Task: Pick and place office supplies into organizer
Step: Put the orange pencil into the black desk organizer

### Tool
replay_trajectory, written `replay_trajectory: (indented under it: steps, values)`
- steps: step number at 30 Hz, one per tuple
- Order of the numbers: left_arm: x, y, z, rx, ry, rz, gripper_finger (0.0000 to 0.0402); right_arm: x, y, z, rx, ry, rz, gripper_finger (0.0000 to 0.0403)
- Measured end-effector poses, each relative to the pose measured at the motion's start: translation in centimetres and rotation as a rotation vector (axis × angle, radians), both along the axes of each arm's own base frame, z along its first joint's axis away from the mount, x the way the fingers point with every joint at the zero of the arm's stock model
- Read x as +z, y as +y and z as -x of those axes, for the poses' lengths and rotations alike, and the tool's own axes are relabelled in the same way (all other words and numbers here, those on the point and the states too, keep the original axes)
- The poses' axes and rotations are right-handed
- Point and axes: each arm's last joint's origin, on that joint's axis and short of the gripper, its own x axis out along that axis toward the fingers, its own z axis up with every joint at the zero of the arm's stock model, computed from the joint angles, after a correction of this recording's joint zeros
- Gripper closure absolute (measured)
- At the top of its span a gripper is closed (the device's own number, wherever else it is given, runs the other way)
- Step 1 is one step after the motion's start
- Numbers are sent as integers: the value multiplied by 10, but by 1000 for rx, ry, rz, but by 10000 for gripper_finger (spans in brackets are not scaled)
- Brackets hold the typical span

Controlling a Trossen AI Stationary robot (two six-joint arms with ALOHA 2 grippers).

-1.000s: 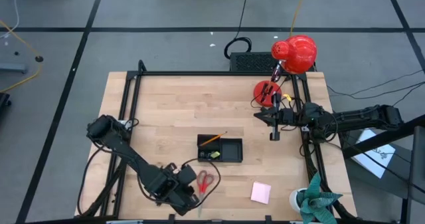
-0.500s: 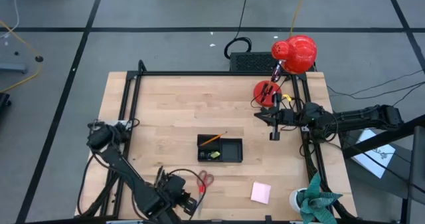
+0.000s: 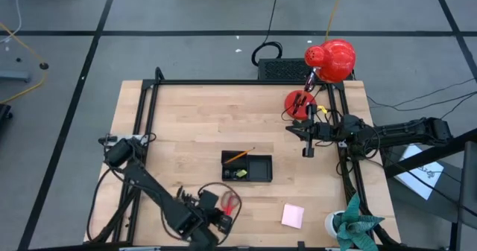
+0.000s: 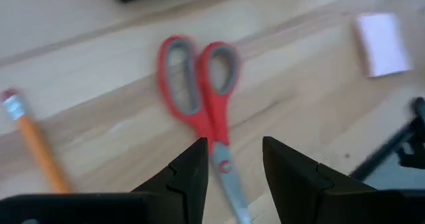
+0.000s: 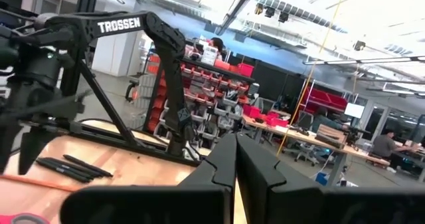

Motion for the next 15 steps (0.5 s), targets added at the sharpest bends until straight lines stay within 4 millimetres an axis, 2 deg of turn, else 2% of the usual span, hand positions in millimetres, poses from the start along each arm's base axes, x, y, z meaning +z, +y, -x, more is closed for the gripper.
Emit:
replay_trajectory:
  steps: [9, 15]
  values:
    - [-7, 42, -9, 50, 355, 107, 254, -2, 0, 0, -5, 22, 16, 399]
    - [-7, 51, -11, 80, 422, 139, 254, -5, 0, -1, -5, 56, 13, 399]
